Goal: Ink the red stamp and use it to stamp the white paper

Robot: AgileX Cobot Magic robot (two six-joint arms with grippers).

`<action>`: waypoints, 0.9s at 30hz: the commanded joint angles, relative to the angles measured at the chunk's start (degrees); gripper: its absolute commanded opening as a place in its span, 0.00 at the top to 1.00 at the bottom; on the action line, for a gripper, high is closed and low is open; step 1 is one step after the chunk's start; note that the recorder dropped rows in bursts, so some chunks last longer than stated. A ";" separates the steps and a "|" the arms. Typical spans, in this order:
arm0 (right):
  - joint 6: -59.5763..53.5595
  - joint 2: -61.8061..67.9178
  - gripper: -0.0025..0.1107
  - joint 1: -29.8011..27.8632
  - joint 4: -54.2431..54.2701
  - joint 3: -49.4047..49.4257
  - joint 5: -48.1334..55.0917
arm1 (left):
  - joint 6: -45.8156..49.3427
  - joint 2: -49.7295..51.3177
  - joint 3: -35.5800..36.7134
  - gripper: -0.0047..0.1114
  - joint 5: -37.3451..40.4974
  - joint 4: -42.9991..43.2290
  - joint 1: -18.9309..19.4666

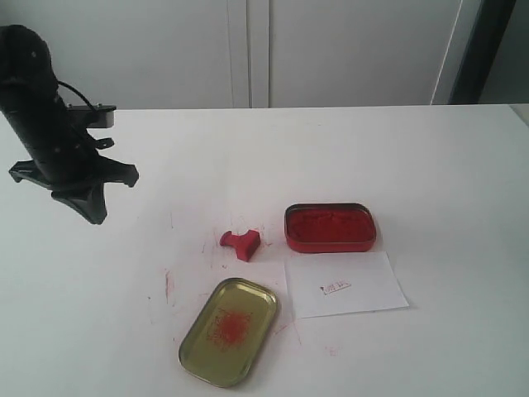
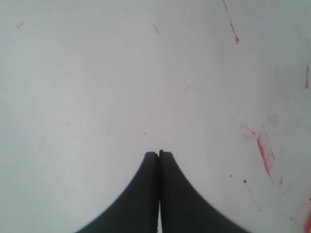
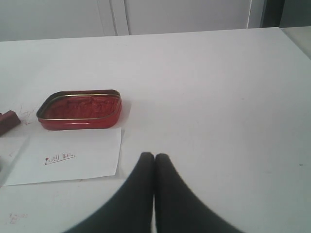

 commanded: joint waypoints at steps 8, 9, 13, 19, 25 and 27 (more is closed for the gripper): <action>0.00 -0.35 0.98 0.21 0.08 0.29 -0.80 | 0.83 -8.72 9.35 0.96 -1.56 -0.41 8.86; 0.00 -0.35 0.98 0.21 0.08 0.29 -0.80 | 0.97 -9.58 10.38 0.96 -1.88 -0.41 9.50; 0.00 -0.35 0.98 0.21 0.08 0.29 -0.80 | 1.21 -13.02 14.67 0.96 -2.35 0.20 10.62; 0.00 -0.35 0.98 0.21 0.08 0.29 -0.80 | 1.21 -20.38 22.21 0.96 -6.10 0.43 10.62; 0.00 -0.35 0.98 0.21 0.08 0.29 -0.80 | 1.21 -28.08 29.50 0.96 -7.09 0.43 10.62; 0.00 -0.35 0.98 0.21 0.08 0.29 -0.80 | 1.36 -30.57 31.67 0.96 -7.09 0.43 10.62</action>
